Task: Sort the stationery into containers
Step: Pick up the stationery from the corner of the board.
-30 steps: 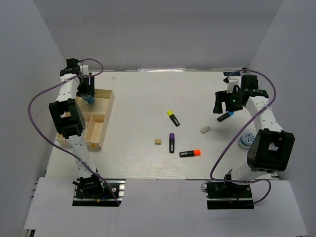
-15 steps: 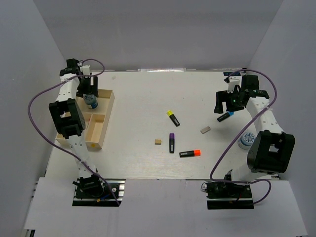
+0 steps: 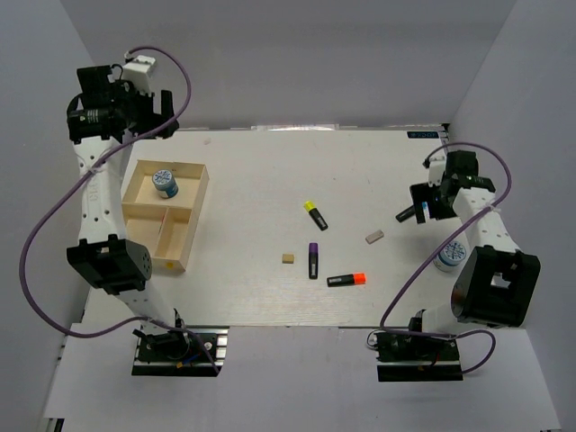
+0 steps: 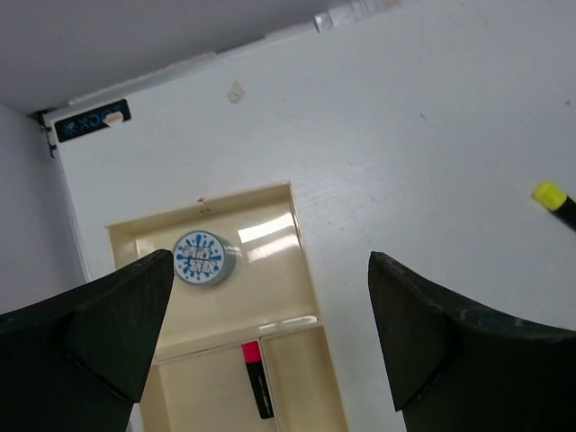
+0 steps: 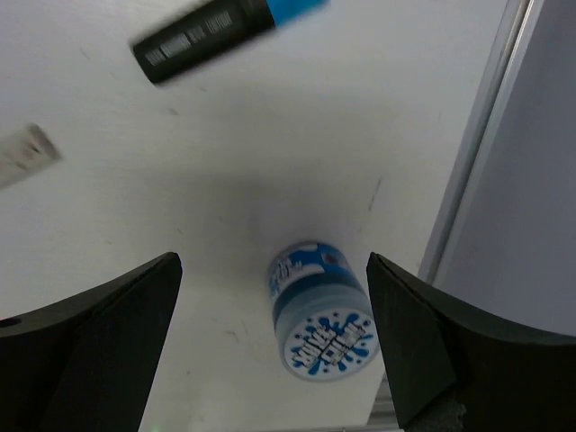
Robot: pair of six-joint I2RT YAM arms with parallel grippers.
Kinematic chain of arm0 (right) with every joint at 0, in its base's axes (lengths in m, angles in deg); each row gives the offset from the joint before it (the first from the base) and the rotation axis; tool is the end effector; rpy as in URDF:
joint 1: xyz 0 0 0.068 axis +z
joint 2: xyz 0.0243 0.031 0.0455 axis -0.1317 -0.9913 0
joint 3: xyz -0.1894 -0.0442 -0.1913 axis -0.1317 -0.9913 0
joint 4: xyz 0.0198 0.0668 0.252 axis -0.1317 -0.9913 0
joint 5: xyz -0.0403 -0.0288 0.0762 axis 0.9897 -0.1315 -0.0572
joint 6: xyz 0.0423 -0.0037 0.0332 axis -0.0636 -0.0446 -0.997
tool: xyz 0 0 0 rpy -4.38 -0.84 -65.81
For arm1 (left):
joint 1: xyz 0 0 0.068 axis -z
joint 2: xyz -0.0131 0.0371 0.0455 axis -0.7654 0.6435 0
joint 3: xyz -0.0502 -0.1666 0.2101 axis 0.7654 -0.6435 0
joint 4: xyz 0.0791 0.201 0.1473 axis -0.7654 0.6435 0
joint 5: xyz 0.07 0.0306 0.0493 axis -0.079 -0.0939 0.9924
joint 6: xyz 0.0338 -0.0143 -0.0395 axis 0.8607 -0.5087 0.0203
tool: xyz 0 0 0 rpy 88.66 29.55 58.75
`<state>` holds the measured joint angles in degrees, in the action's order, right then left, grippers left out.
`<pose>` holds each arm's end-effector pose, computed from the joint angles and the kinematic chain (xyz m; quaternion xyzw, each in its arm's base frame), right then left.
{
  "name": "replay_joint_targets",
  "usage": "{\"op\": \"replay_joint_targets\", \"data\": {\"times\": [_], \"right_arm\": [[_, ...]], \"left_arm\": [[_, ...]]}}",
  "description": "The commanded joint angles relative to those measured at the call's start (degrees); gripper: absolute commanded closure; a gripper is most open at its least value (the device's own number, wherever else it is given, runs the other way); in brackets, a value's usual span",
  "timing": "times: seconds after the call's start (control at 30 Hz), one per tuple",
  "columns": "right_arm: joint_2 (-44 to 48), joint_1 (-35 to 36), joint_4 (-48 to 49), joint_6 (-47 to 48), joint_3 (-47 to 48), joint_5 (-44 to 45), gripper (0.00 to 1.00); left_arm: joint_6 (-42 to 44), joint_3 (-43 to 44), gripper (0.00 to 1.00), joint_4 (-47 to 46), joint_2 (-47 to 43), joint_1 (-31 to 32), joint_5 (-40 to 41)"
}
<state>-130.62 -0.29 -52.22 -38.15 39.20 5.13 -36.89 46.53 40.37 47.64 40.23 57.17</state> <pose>0.3017 -0.0428 0.2672 -0.0979 0.9535 -0.0862 0.2718 0.3602 0.0474 0.4562 0.1459 0.8593 -0.0700 0.4852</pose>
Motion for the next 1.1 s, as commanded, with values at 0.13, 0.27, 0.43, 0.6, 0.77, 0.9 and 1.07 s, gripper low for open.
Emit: {"op": "replay_joint_targets", "data": {"times": [0.13,0.27,0.43,0.6,0.77,0.9,1.07], "right_arm": [[3.3,-5.7,0.6,4.0,-7.8,7.3,0.11],[3.3,-7.7,2.3,5.5,-10.1,5.9,0.11],[2.6,-10.1,2.7,6.7,-12.1,2.0,0.11],[1.2,-11.0,2.2,7.1,-12.2,0.4,0.11],[1.1,-11.8,1.1,7.0,-12.0,-1.5,0.18],[0.9,-12.0,0.0,7.2,-12.1,-4.3,0.37],[1.2,-11.9,-0.5,8.4,-12.1,-5.4,0.70]], "left_arm": [[4.2,-6.7,0.02,3.4,-0.7,2.2,-2.9],[3.4,-2.5,0.02,5.1,1.3,2.8,-4.2],[2.1,-2.7,0.02,5.0,1.6,4.0,-4.4],[2.3,-4.2,0.02,4.5,0.6,5.1,-3.7],[1.9,-4.1,0.02,4.7,0.6,5.1,-3.3],[0.4,-4.4,0.02,4.2,1.1,5.7,-4.5],[-1.7,-5.0,0.02,3.1,0.9,5.7,-6.2]]}}
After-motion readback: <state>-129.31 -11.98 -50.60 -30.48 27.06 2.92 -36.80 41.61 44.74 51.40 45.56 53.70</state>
